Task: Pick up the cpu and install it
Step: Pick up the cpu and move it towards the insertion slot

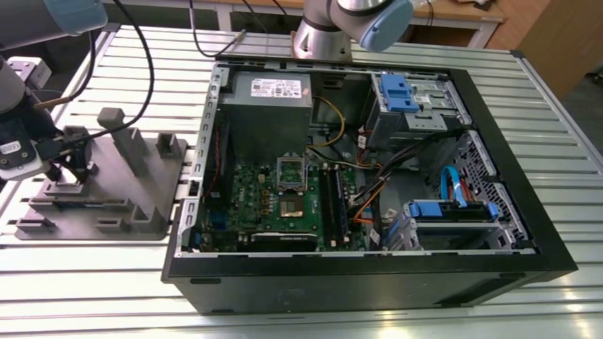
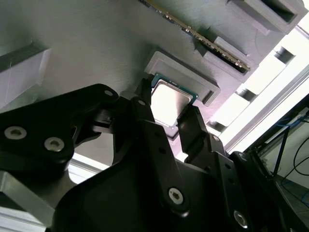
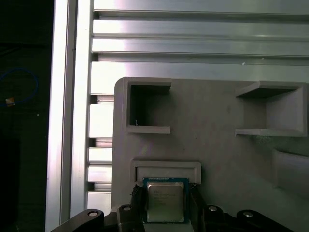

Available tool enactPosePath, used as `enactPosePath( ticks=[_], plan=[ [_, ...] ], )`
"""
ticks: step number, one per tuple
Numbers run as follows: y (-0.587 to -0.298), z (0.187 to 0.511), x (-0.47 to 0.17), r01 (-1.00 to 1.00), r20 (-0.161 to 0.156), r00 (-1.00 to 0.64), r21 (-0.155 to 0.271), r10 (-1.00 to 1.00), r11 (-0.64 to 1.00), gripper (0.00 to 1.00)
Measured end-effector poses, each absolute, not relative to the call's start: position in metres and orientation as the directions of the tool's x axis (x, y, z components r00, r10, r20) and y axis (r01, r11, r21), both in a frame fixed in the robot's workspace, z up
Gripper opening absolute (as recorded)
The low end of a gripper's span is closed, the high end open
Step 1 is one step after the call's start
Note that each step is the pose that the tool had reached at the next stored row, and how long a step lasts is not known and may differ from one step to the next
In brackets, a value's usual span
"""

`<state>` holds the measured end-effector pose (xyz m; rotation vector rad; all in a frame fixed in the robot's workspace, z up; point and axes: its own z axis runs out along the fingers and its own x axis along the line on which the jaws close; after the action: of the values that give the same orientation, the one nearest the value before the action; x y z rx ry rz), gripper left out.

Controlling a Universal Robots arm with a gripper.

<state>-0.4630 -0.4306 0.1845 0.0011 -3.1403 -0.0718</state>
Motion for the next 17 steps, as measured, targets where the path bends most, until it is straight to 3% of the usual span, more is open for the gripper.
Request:
enactPosePath(
  ticks=[8, 17],
  plan=[
    [-0.431, 0.186, -0.463, -0.001, 0.000, -1.000, 0.046, -0.001, 0.999, 0.47],
    [-0.431, 0.209, -0.463, -0.001, 0.000, -1.000, 0.046, -0.001, 0.999, 0.47]
  ],
)
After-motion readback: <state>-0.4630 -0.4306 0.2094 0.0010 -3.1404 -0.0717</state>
